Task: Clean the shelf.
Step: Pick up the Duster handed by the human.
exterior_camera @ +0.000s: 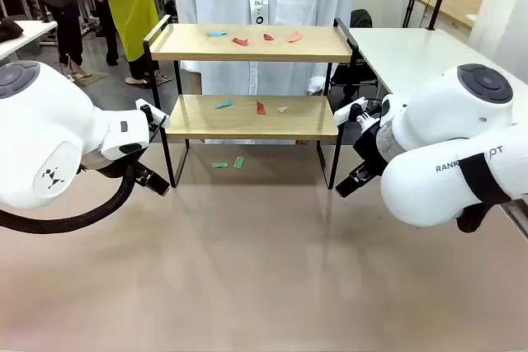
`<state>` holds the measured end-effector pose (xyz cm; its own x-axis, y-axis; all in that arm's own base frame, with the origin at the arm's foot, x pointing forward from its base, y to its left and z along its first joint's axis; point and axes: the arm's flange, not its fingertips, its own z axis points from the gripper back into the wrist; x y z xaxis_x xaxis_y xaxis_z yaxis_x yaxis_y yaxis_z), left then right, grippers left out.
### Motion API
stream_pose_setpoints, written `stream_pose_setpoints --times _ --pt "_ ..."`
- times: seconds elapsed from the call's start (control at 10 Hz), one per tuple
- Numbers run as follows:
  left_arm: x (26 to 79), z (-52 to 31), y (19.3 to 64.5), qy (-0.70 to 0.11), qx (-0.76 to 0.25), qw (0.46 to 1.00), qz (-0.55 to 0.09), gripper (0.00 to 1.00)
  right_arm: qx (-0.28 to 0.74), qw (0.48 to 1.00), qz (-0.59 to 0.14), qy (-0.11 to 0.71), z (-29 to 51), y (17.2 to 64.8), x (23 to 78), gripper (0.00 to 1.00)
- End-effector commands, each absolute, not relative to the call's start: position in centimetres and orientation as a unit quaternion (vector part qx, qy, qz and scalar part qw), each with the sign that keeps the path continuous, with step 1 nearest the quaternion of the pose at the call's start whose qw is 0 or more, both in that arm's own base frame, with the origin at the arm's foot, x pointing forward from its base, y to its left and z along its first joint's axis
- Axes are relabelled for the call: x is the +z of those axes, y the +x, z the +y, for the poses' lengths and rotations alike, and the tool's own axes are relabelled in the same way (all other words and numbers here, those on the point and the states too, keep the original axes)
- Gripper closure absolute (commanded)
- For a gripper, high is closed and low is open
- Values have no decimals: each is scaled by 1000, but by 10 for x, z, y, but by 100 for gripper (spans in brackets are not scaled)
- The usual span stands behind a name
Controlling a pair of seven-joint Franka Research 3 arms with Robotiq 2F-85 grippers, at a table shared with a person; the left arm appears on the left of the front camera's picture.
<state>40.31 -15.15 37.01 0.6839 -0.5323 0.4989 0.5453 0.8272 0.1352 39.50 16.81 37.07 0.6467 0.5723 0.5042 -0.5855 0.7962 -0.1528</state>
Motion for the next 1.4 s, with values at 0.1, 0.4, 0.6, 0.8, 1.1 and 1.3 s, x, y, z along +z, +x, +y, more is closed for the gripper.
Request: stream_pose_setpoints --times 0.1,0.4,0.6,0.8,1.1,1.3 --pt "370 -152 403 -12 -294 917 -268 0 319 907 -274 12 168 395 371 0" --pt "370 -152 403 -12 -294 917 -268 0 319 907 -274 12 168 395 371 0" --pt "370 -152 403 -12 -294 917 -268 0 319 907 -274 12 168 395 371 0" --pt "370 -152 403 -12 -294 917 -268 0 319 907 -274 12 168 395 371 0" --pt "428 -137 419 -58 -287 916 -275 0 314 900 -302 29 156 406 424 0" --pt "478 -107 434 -88 -303 906 -282 0 303 890 -337 47 126 408 472 0"
